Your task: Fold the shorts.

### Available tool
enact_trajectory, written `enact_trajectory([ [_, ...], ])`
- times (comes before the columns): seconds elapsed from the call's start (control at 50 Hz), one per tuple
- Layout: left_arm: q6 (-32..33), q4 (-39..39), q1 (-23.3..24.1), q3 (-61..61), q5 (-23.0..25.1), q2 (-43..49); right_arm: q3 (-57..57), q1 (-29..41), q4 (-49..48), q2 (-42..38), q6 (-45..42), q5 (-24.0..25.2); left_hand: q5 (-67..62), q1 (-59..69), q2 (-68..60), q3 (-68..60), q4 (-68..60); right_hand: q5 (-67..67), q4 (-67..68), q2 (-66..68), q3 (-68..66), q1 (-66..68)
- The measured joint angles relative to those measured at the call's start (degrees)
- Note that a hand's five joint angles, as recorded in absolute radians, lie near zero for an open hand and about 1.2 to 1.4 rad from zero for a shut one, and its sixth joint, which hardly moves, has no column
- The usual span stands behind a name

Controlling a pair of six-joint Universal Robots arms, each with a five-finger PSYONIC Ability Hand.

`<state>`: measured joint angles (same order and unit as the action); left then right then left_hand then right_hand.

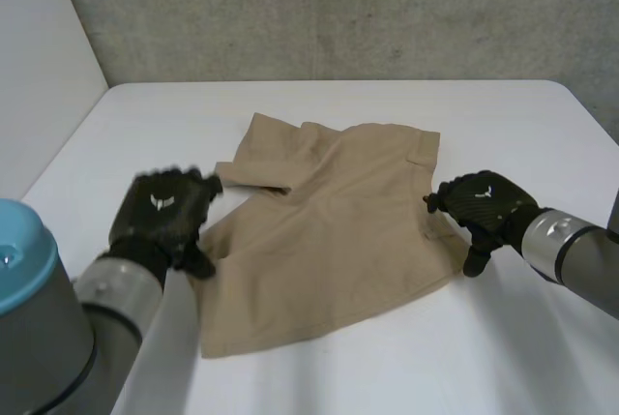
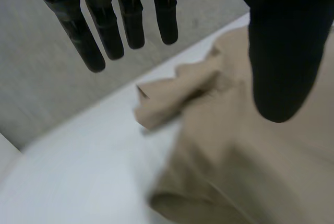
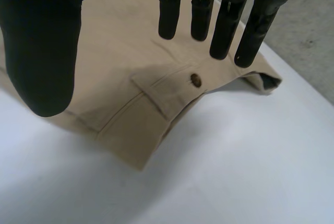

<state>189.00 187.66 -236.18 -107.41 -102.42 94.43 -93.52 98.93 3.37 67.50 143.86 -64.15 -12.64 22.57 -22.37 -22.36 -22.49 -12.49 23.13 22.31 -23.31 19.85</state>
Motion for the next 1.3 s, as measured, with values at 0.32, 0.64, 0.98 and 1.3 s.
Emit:
enact_trajectory([
  [0.32,-11.91,-6.36,3.60,-6.09,0.03,4.41,-3.34,-3.30,-7.70,-5.71,-5.33,6.17,-8.33,7.98,-8.33,-8.25,-8.43,-11.80,12.62,13.27,-12.42,10.52],
  [0.64,-11.20,-5.41,3.70,-5.75,-0.10,8.21,-2.40,-3.07,-12.66,-8.42,-6.45,5.79,-8.31,7.98,-8.33,-8.25,-8.42,-18.85,21.80,22.64,-21.59,18.35],
  [0.98,-10.82,-2.70,3.70,-5.86,-0.40,9.05,0.02,-2.65,-12.98,-10.04,-4.91,5.23,-8.26,7.95,-8.30,-8.24,-8.40,-41.64,44.99,44.97,-43.75,31.94],
  [1.3,-10.76,-1.34,3.75,-5.66,-0.52,10.56,-0.26,-1.45,-12.35,-9.41,3.14,0.24,-8.33,7.98,-8.33,-8.25,-8.43,-43.08,45.00,44.96,-43.87,32.74],
])
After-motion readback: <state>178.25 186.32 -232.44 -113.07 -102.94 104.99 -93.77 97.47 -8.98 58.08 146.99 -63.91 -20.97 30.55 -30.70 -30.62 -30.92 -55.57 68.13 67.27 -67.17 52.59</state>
